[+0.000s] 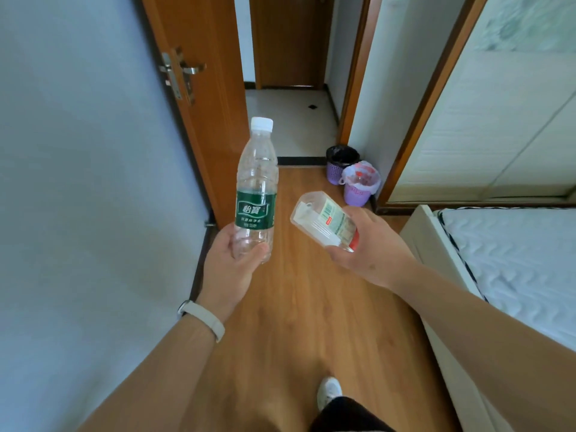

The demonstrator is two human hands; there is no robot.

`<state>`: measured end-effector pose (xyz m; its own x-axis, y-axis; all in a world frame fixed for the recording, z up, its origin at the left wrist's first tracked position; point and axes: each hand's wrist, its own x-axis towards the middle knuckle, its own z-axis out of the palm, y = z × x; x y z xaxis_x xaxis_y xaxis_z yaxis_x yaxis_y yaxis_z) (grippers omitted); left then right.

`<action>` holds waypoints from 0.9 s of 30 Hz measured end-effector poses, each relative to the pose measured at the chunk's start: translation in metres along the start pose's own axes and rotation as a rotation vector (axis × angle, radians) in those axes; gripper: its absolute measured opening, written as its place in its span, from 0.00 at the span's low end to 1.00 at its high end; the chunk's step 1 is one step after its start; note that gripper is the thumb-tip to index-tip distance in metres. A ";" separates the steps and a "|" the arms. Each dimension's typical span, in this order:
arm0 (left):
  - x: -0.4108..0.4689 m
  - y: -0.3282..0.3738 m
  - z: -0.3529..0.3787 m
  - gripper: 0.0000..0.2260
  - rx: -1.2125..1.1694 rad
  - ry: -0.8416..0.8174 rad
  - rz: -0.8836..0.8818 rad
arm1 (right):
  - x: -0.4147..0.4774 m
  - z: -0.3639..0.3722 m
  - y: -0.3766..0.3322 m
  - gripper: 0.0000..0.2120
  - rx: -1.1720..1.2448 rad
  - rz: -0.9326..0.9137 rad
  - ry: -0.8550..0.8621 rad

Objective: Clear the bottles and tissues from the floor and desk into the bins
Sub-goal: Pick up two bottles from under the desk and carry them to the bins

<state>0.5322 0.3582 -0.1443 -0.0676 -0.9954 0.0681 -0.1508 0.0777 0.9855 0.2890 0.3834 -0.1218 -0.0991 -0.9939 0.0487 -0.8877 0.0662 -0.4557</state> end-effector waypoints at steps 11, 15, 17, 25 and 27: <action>0.144 -0.018 0.049 0.11 0.109 0.033 -0.044 | 0.155 0.026 0.063 0.33 0.088 0.026 -0.002; 0.217 -0.014 0.091 0.10 0.126 0.059 -0.068 | 0.227 -0.005 0.105 0.35 0.118 0.052 0.030; 0.251 -0.006 0.120 0.10 0.158 0.004 -0.051 | 0.257 -0.025 0.128 0.36 0.140 0.075 0.038; 0.352 0.013 0.210 0.10 0.139 -0.104 -0.023 | 0.336 -0.067 0.201 0.38 0.177 0.133 0.063; 0.371 0.013 0.219 0.10 0.131 -0.114 -0.027 | 0.351 -0.070 0.209 0.38 0.189 0.139 0.073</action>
<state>0.2887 0.0018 -0.1400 -0.1725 -0.9849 0.0166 -0.2805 0.0653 0.9576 0.0371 0.0546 -0.1373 -0.2525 -0.9670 0.0346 -0.7639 0.1773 -0.6205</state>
